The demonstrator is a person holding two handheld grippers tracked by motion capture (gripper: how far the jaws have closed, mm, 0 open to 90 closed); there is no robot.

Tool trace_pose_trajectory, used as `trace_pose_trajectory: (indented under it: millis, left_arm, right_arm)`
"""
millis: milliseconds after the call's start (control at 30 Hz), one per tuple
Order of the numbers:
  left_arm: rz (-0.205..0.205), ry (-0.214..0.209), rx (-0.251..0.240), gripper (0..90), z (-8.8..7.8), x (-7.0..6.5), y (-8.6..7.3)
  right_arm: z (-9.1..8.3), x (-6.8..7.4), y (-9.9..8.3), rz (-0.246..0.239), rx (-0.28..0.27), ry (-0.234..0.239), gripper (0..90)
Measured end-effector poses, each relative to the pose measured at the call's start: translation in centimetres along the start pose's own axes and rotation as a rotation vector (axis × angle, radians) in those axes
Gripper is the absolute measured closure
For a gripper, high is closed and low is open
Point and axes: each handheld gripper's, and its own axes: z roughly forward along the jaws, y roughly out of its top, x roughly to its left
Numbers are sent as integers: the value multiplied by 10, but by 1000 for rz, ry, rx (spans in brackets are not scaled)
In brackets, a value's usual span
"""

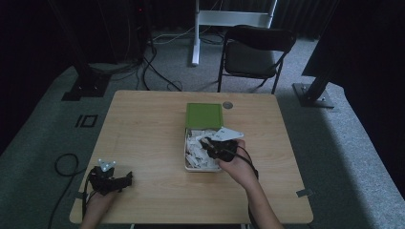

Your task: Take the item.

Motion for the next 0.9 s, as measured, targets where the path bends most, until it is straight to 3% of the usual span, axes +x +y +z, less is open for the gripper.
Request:
trace_pose_trajectory:
  millis: [433,700,900]
  left_arm:
    - [-1,0,-1,21,0,0,0]
    - [0,0,0,21,0,0,0]
    - [0,0,0,21,0,0,0]
  right_arm:
    - [-23,-39,0,72,-41,-167,732]
    - [-26,-75,-20,132,-41,-317,732]
    - [-20,-98,-42,205,-11,-383,732]
